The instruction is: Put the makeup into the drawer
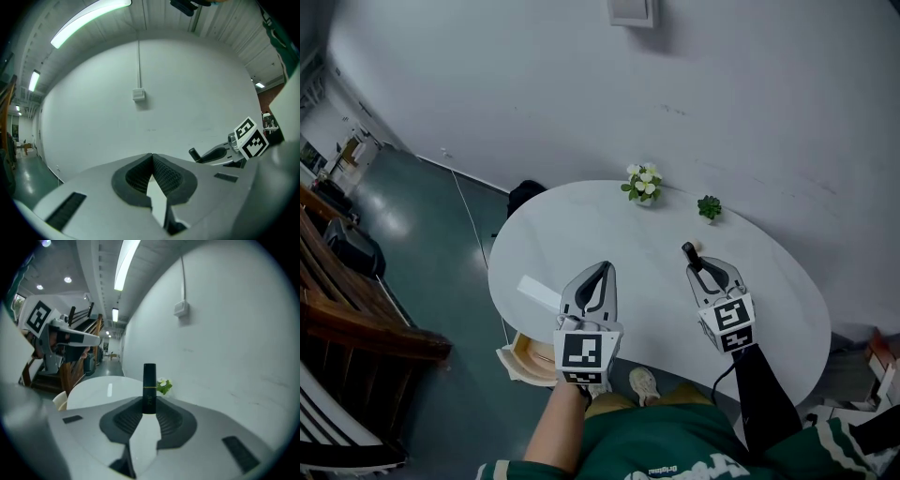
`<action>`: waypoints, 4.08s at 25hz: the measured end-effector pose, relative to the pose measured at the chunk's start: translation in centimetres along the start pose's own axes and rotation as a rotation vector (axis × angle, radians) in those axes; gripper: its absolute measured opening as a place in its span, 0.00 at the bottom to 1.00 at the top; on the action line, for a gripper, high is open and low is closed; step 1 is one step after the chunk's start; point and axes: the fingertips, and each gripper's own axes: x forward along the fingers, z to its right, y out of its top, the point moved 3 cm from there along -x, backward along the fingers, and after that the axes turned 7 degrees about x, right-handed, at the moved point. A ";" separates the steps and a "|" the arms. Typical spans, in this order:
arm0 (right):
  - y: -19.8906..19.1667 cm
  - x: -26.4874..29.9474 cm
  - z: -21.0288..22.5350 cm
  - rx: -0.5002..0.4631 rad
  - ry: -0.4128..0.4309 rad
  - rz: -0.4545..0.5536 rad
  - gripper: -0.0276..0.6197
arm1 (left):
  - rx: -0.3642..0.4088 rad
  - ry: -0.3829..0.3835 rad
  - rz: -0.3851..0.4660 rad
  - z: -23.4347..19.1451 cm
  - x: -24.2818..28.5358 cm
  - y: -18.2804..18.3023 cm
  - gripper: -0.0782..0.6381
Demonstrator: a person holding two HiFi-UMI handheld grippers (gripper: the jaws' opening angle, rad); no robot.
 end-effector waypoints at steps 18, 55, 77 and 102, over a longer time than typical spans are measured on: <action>5.4 -1.2 -0.9 0.082 -0.118 0.258 0.18 | 0.105 0.139 0.029 -2.5 -1.7 -0.1 0.11; 6.3 12.5 -41.4 -0.092 0.477 0.082 0.19 | 0.082 0.528 -0.098 -27.0 -29.5 -10.3 0.11; -19.0 16.3 -48.3 -0.220 0.579 -0.567 0.19 | 0.014 0.424 -0.221 -25.1 -30.4 -18.3 0.11; -27.1 19.8 -46.7 -0.191 0.416 -0.833 0.19 | -0.151 0.483 -0.255 -26.1 -33.4 -21.6 0.11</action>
